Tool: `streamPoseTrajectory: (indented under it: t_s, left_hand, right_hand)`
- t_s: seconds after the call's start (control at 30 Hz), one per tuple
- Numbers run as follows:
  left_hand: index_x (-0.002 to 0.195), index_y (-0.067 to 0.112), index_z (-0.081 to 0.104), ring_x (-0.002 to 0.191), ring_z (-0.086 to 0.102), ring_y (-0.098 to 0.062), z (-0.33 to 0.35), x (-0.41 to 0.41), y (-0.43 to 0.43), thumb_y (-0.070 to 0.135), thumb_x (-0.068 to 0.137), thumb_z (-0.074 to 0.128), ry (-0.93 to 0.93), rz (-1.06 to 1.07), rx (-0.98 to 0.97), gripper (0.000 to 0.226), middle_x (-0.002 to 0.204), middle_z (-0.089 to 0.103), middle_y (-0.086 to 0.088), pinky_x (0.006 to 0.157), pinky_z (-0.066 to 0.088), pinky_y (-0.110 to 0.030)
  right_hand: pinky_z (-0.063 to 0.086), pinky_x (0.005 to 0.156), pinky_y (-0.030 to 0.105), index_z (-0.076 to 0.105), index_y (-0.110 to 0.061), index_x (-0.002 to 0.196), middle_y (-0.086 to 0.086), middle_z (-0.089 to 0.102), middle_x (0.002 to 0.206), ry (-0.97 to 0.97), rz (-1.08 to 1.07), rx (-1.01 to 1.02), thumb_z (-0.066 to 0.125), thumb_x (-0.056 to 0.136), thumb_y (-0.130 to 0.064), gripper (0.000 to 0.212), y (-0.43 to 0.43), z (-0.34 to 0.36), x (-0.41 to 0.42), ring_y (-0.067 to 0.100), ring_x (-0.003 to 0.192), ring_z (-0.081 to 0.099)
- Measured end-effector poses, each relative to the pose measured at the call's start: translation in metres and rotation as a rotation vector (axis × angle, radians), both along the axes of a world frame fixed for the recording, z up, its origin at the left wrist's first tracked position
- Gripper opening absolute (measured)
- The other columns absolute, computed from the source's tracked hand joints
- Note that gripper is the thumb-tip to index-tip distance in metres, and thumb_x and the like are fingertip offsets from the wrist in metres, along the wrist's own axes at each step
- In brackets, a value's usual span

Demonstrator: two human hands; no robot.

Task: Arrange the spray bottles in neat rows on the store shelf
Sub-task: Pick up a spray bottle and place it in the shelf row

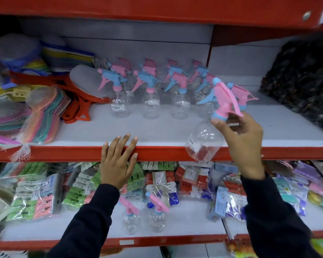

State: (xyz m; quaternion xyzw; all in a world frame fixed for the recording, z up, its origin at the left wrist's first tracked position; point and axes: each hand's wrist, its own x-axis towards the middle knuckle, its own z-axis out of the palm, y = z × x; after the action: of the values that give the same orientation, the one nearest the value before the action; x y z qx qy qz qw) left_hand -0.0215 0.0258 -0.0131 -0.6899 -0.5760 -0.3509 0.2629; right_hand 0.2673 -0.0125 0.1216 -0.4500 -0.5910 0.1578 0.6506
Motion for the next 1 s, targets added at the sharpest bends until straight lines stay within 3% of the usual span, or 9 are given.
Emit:
streamPoseTrajectory:
  t_s: [0.17, 0.37, 0.5, 0.57, 0.67, 0.8, 0.93, 1.0]
  left_hand:
    - [0.137, 0.027, 0.041, 0.127, 0.039, -0.022, 0.000, -0.001, 0.001, 0.039, 0.095, 0.034, 0.013, 0.002, 0.011, 0.044, 0.137, 0.051, -0.003, 0.112, 0.015, -0.039]
    - [0.137, 0.028, 0.040, 0.127, 0.039, -0.022, 0.000, -0.002, 0.002, 0.043, 0.098, 0.028, 0.029, 0.009, 0.014, 0.044, 0.137, 0.050, -0.002, 0.112, 0.014, -0.038]
    - [0.137, 0.028, 0.040, 0.127, 0.039, -0.021, 0.000, -0.001, 0.002, 0.042, 0.097, 0.029, 0.021, 0.009, 0.024, 0.044, 0.138, 0.047, 0.000, 0.111, 0.015, -0.038]
    - [0.137, 0.028, 0.040, 0.126, 0.040, -0.021, 0.000, -0.001, 0.003, 0.042, 0.097, 0.030, 0.022, 0.008, 0.031, 0.044, 0.138, 0.046, 0.000, 0.111, 0.015, -0.038]
    - [0.137, 0.028, 0.040, 0.127, 0.040, -0.021, -0.001, -0.002, 0.003, 0.042, 0.097, 0.030, 0.025, 0.012, 0.026, 0.044, 0.139, 0.044, 0.001, 0.113, 0.013, -0.037]
    - [0.139, 0.030, 0.036, 0.128, 0.038, -0.021, -0.001, -0.002, 0.003, 0.042, 0.097, 0.028, 0.030, 0.025, -0.003, 0.045, 0.140, 0.040, 0.002, 0.114, 0.009, -0.036]
    - [0.139, 0.030, 0.037, 0.128, 0.038, -0.021, 0.000, -0.002, 0.002, 0.043, 0.097, 0.027, 0.024, 0.027, -0.025, 0.045, 0.140, 0.042, 0.002, 0.114, 0.009, -0.036]
    - [0.139, 0.029, 0.037, 0.129, 0.038, -0.021, 0.001, -0.002, 0.001, 0.043, 0.098, 0.027, 0.022, 0.023, -0.031, 0.045, 0.140, 0.043, 0.001, 0.114, 0.009, -0.036]
  right_hand:
    - [0.042, 0.059, 0.008, 0.062, -0.016, 0.087, -0.007, 0.058, 0.072, 0.031, -0.095, -0.001, 0.075, 0.074, -0.030, 0.024, 0.059, 0.013, -0.020, -0.004, 0.061, 0.051]
    - [0.040, 0.057, 0.004, 0.064, -0.008, 0.092, 0.005, 0.061, 0.080, -0.048, -0.088, -0.017, 0.077, 0.072, -0.025, 0.029, 0.102, -0.007, -0.039, 0.018, 0.070, 0.055]
    - [0.042, 0.058, 0.004, 0.066, -0.006, 0.095, 0.006, 0.058, 0.093, -0.134, -0.093, -0.003, 0.077, 0.073, -0.027, 0.033, 0.114, -0.020, -0.043, 0.019, 0.076, 0.059]
    - [0.044, 0.061, 0.007, 0.067, -0.007, 0.095, 0.004, 0.057, 0.093, -0.144, -0.107, -0.007, 0.077, 0.072, -0.028, 0.033, 0.115, -0.018, -0.043, 0.018, 0.076, 0.060]
    - [0.050, 0.069, 0.025, 0.067, -0.009, 0.091, 0.006, 0.064, 0.090, -0.166, -0.141, -0.013, 0.078, 0.071, -0.030, 0.030, 0.115, -0.015, -0.042, 0.019, 0.076, 0.062]
    - [0.054, 0.077, 0.036, 0.067, -0.012, 0.090, 0.006, 0.070, 0.090, -0.158, -0.147, -0.031, 0.075, 0.074, -0.028, 0.024, 0.113, -0.017, -0.039, 0.018, 0.081, 0.065]
    - [0.053, 0.084, 0.037, 0.068, -0.012, 0.098, -0.004, 0.067, 0.090, -0.149, -0.105, -0.075, 0.068, 0.080, -0.021, 0.020, 0.108, -0.016, -0.039, 0.012, 0.085, 0.063]
    - [0.051, 0.085, 0.029, 0.066, -0.013, 0.107, -0.003, 0.068, 0.099, -0.133, -0.079, -0.094, 0.067, 0.082, -0.023, 0.027, 0.103, -0.015, -0.039, 0.013, 0.093, 0.063]
